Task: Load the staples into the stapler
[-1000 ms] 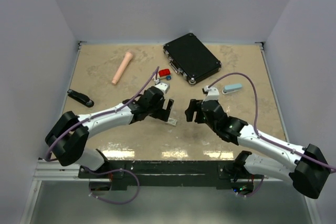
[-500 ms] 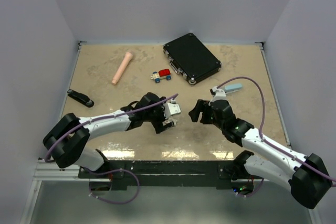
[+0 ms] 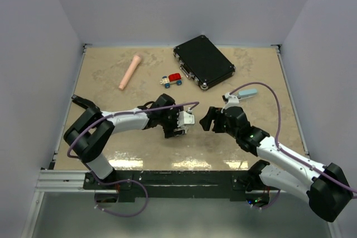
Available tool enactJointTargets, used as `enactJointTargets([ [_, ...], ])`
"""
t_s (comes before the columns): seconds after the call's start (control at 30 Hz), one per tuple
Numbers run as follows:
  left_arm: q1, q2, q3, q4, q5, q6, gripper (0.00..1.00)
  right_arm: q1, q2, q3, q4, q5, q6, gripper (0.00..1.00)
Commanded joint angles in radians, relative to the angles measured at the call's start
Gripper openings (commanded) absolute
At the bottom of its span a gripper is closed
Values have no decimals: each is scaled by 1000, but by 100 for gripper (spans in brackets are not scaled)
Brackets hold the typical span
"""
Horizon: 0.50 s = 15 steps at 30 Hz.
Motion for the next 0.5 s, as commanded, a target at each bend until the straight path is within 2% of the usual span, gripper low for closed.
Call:
enactJointTargets([
  [0.0,6,42,52,-57,72,51,81,-7,-1,-12,49,-11,6,77],
  [0.33,7,68,61,-108,60,34,69,-13,73,-13,113,-60,24,76],
  [0.47,6,71,62,-117,77,8,60,-15,118,-12,131,-80,43,75],
])
